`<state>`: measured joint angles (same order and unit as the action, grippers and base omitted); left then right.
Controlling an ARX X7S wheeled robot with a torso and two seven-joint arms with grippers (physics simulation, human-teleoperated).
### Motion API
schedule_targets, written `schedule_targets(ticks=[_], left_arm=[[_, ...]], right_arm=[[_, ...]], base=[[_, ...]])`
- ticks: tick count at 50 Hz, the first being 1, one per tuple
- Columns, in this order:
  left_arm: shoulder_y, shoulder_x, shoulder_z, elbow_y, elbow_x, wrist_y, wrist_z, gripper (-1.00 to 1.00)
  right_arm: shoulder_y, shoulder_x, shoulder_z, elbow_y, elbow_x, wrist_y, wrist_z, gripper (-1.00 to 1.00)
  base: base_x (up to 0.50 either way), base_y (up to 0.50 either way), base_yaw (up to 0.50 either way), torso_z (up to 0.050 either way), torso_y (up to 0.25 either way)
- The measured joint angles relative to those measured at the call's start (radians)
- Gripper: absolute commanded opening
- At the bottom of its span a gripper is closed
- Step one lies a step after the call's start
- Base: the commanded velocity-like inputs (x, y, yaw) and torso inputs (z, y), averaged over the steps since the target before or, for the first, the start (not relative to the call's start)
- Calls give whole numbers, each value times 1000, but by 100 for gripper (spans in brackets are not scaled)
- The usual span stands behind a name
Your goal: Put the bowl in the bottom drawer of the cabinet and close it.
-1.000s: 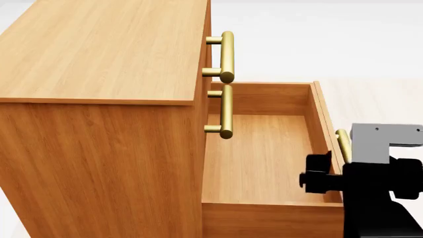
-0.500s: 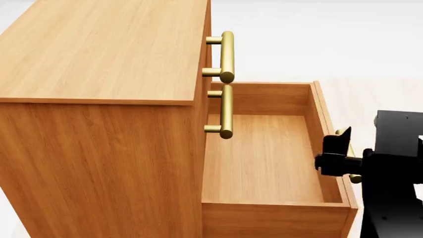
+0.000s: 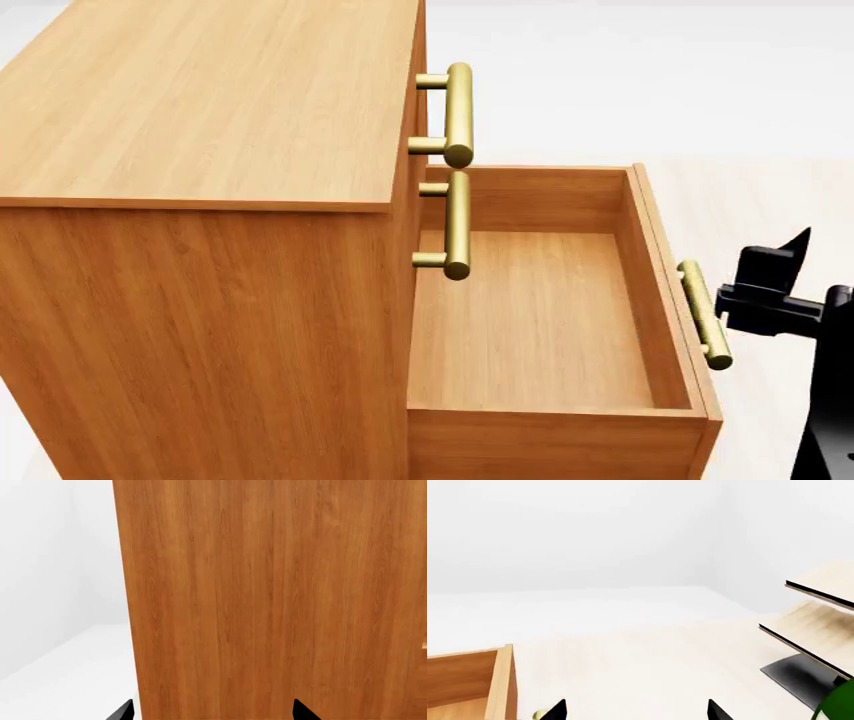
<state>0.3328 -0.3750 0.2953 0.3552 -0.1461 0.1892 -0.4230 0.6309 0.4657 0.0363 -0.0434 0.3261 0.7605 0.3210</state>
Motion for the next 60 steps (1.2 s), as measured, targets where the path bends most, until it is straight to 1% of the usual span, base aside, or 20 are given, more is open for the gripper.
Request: schedule_targets(ticks=[17, 37, 60], left_arm=[[-4, -4, 3, -1, -5, 1, -3, 100], [-8, -6, 7, -5, -9, 4, -7, 100], [-10, -11, 11, -8, -11, 9, -12, 100]], right_arm=[[-23, 5, 89, -38, -8, 20, 91, 100], [-29, -17, 182, -1, -36, 10, 207, 100], [-25, -25, 253, 52, -61, 12, 298, 100]], base=[[0, 0, 0, 0, 0], [0, 0, 0, 0, 0], [0, 0, 0, 0, 0]])
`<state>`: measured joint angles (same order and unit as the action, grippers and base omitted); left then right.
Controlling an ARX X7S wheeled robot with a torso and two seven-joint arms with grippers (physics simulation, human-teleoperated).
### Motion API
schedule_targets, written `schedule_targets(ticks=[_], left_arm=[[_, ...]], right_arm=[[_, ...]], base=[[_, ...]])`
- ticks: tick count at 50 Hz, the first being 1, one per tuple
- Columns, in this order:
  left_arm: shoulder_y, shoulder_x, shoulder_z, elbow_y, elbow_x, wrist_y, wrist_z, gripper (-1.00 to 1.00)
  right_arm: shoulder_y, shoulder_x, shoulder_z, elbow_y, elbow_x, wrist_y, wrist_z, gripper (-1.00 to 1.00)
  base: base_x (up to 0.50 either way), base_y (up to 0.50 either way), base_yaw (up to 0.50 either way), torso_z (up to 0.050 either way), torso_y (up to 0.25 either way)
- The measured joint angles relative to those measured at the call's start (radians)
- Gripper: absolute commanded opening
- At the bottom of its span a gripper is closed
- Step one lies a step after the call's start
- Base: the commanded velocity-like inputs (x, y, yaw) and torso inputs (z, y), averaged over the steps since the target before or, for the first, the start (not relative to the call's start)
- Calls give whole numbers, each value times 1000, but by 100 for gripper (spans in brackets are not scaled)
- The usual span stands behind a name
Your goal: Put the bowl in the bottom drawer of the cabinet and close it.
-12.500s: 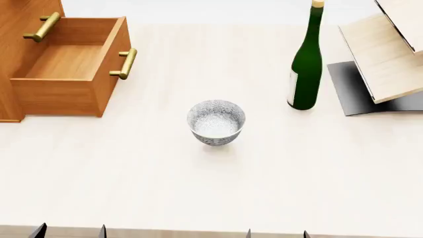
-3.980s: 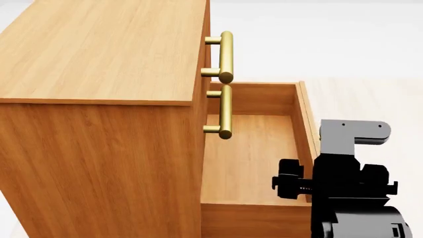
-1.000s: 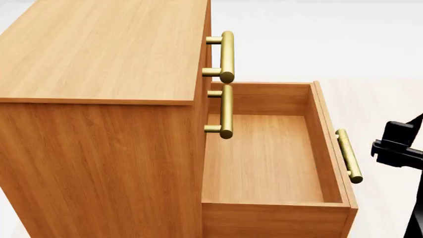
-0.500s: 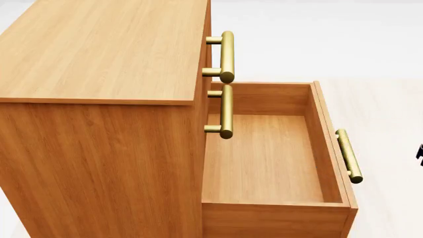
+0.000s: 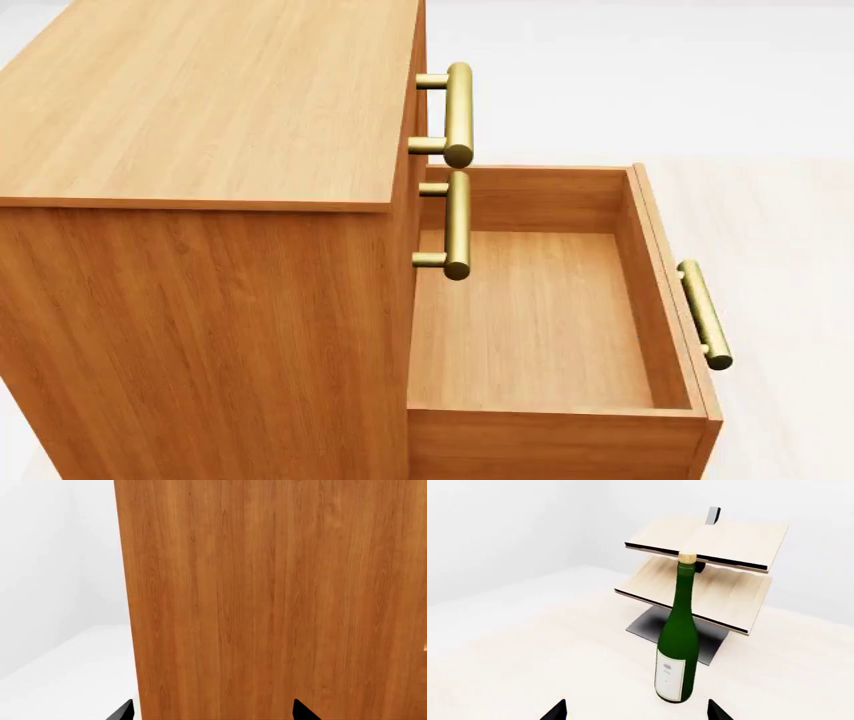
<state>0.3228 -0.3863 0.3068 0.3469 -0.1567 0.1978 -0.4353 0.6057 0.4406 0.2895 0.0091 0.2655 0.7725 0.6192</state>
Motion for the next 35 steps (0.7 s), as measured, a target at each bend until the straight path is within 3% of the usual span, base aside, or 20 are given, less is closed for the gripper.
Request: schedule_targets(ticks=[35], left_arm=[[0, -8, 6, 1, -4, 5, -8, 100]], right_arm=[[35, 7, 81, 173, -40, 53, 118, 100]], base=[[0, 0, 0, 0, 0]])
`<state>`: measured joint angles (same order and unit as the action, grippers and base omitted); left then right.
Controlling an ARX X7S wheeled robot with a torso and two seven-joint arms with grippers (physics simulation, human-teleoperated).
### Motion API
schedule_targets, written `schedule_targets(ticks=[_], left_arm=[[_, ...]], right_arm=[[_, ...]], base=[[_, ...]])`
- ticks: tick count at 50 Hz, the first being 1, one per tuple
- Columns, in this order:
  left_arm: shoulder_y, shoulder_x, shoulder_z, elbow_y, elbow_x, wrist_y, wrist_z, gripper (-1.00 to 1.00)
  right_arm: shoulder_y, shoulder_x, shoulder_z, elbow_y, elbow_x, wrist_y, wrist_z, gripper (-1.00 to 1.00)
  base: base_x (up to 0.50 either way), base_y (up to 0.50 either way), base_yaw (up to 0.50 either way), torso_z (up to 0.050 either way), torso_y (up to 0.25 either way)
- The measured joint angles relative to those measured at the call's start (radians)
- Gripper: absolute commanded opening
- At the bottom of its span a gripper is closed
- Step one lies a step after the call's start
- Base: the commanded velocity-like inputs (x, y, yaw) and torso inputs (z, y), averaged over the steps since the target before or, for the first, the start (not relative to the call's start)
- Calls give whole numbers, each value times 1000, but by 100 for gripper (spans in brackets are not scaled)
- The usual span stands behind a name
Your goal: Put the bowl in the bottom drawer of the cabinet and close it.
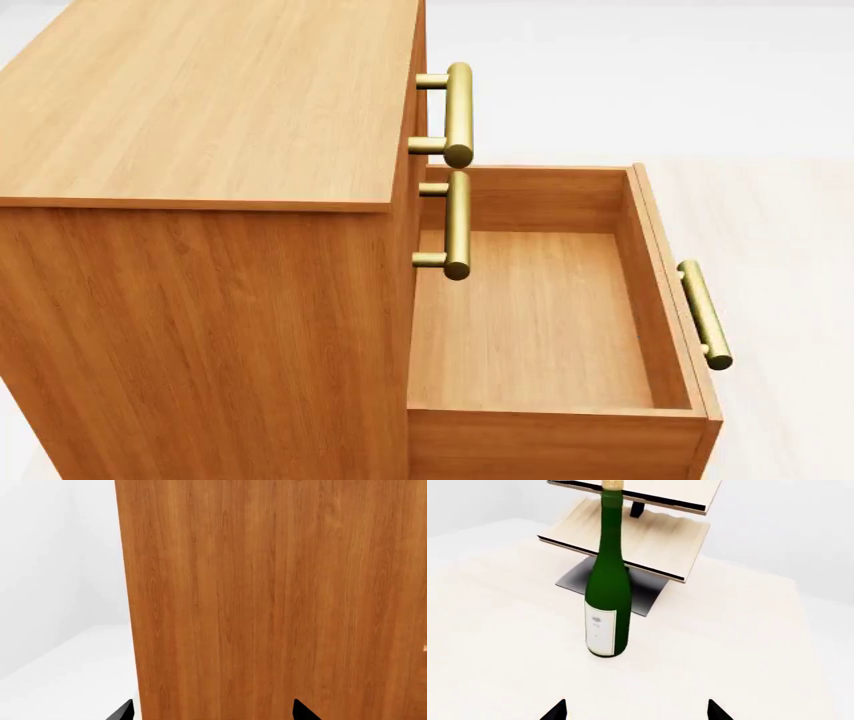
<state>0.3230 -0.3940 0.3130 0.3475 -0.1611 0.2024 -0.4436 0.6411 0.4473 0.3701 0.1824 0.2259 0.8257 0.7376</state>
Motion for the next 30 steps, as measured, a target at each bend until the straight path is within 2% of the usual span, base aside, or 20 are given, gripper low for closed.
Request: schedule_targets(ticks=[30], left_arm=[[-1, -6, 5, 4, -2, -2, -10, 100]], right_arm=[[31, -6, 54, 97, 50, 65, -17, 100]], base=[[0, 0, 0, 0, 0]])
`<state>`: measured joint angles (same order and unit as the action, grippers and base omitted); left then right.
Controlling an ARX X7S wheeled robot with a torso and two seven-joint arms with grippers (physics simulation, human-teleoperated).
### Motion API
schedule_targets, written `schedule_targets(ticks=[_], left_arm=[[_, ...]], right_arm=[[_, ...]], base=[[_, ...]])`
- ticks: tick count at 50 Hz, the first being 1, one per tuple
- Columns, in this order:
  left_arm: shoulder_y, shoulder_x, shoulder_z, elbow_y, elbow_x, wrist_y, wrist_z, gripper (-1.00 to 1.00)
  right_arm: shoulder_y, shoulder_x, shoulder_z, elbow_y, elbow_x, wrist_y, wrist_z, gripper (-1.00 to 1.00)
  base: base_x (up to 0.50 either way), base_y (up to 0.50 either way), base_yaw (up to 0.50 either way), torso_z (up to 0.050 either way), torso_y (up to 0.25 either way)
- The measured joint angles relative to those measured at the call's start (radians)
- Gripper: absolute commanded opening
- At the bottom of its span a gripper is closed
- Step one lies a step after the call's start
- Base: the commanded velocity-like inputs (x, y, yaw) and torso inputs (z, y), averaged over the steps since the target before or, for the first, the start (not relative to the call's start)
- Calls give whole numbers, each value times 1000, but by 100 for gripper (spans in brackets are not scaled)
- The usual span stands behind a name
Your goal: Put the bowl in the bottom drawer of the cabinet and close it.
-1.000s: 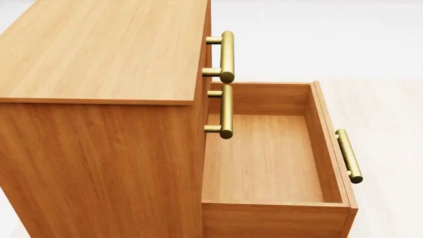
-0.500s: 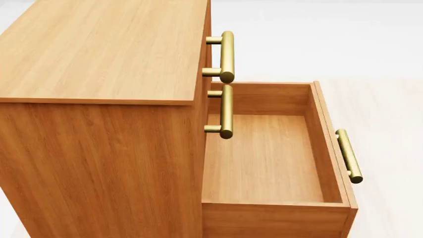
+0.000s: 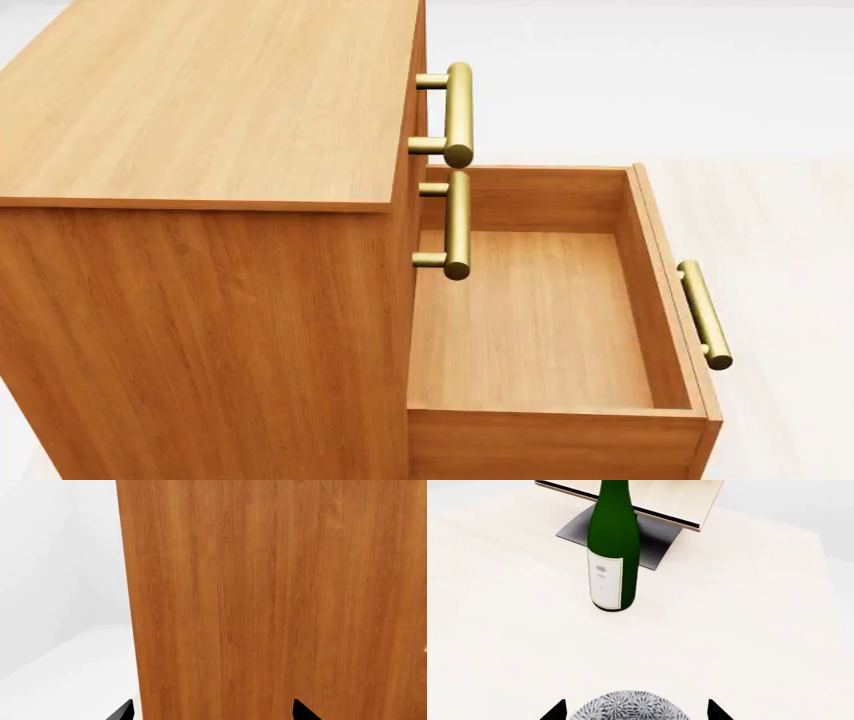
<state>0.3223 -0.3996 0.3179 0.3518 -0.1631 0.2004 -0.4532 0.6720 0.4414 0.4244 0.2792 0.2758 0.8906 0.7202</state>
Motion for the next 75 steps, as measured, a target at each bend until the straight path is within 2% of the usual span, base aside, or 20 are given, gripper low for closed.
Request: schedule_targets(ticks=[25, 55, 75], left_arm=[[-2, -3, 5, -5, -1, 5, -5, 100], [-1, -11, 10, 1, -2, 4, -12, 100], [-5, -13, 13, -3, -5, 6, -15, 100]], right_arm=[[-8, 5, 12, 54, -51, -22, 78, 100], [13, 11, 74, 196, -7, -42, 39, 100], [26, 14, 95, 249, -14, -55, 82, 100]], base=[[0, 0, 0, 0, 0], [0, 0, 0, 0, 0], [0, 0, 0, 0, 0]])
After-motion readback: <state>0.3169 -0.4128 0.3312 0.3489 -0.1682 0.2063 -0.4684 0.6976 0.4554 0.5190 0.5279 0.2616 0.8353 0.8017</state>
